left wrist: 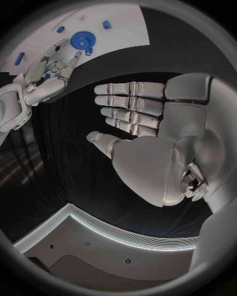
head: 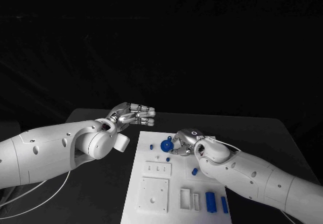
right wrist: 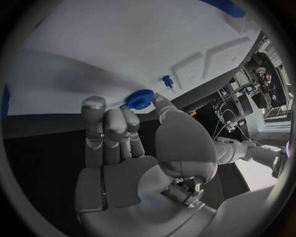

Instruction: Assemble the parts on the task board

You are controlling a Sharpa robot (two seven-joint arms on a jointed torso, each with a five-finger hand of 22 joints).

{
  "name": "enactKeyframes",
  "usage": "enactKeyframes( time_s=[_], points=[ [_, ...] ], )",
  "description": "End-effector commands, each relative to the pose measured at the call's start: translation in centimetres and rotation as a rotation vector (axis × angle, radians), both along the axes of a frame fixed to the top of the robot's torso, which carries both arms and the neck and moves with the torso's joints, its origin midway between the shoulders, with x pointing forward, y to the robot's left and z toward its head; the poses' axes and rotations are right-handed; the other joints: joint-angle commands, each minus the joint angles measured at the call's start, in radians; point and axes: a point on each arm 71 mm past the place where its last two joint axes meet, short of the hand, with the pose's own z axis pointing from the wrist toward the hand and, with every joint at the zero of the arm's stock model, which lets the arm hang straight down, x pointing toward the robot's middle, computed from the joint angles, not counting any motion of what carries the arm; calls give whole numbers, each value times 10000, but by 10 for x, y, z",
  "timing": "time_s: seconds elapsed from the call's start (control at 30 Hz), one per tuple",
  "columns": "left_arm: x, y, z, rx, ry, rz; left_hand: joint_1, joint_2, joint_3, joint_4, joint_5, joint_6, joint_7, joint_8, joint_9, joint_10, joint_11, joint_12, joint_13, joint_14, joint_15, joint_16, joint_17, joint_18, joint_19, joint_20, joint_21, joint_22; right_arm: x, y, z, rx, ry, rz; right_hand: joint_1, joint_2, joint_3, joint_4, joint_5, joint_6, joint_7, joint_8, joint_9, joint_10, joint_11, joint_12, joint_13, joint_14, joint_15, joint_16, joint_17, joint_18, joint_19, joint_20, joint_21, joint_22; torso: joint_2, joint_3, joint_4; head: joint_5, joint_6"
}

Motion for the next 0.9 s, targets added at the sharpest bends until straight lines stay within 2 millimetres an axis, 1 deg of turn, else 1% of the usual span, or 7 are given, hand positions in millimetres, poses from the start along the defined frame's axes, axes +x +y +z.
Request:
enactKeyframes(
  time_s=[0.03,0.13,0.37,0.4,0.5,0.67,0.9],
  points=[
    [-1,-1,1,-42,-52,-166,-73,22,-21,21,65,-74,-11,39,5,-55,-15,26,14,-52,31,46,17,-38,-60,-7,16,-16,-3,-3,3,444,-418,-9,44,-34,94,-9,11,49,-22,5,-10,63,7,50,10,2,24,66,11,120,477,19,69,826,5,17,-11,-15,-1],
    [-1,0,1,-44,-57,-156,-73,22,-21,21,65,-74,-11,39,5,-55,-15,26,14,-52,31,46,17,-38,-60,-7,16,-16,-4,-9,7,824,-665,16,157,-63,143,-108,55,105,-26,8,-7,67,2,46,4,-5,22,42,-11,122,473,18,59,823,1,15,-8,-42,13],
    [-1,4,2,-46,-78,-80,-39,6,-9,50,69,-86,-8,39,5,-70,-9,26,14,-62,34,45,16,-35,-56,-5,4,-15,-6,-38,27,2293,-1035,127,471,60,152,-1003,77,89,3,2,-12,40,15,21,-23,-4,32,-3,-50,121,455,25,0,818,-20,11,-57,-160,86],
    [-1,5,2,-46,-82,-67,-39,6,-9,50,69,-86,-8,39,5,-70,-9,26,14,-62,34,45,16,-35,-56,-5,4,-15,-5,-42,29,2429,-1019,135,573,75,163,-1123,68,153,-4,5,-9,47,14,34,-14,-10,29,-5,-48,120,454,25,1,818,-27,22,-75,-167,96],
    [-1,7,2,-45,-92,-32,-21,-8,-9,35,63,-58,-11,41,7,-51,-16,27,14,-49,28,50,18,-35,-52,-7,4,-14,-4,-64,38,3052,-779,138,845,304,45,-1873,119,242,22,6,-9,31,17,27,-16,-22,41,-22,-40,110,414,30,-64,810,-44,60,-144,-191,129],
    [0,10,2,-8,-133,-3,9,-2,4,16,58,-6,-18,44,9,4,-35,29,14,-16,13,56,20,-37,-39,-20,11,-10,0,-106,45,3626,-304,46,1161,461,298,-2819,384,504,7,-2,-9,12,19,39,-5,-40,31,3,25,47,368,20,-113,809,-62,125,-254,-275,160],
    [1,12,2,93,-235,-32,25,25,28,-11,62,92,-35,48,14,214,-97,31,14,38,-19,60,18,-59,-15,-52,24,-5,6,-156,40,3694,289,-286,1252,533,197,-3368,509,512,-33,1,-7,-7,-11,7,-32,-55,10,-47,25,2,313,-5,-22,824,-60,240,-345,-354,174]
  ],
)
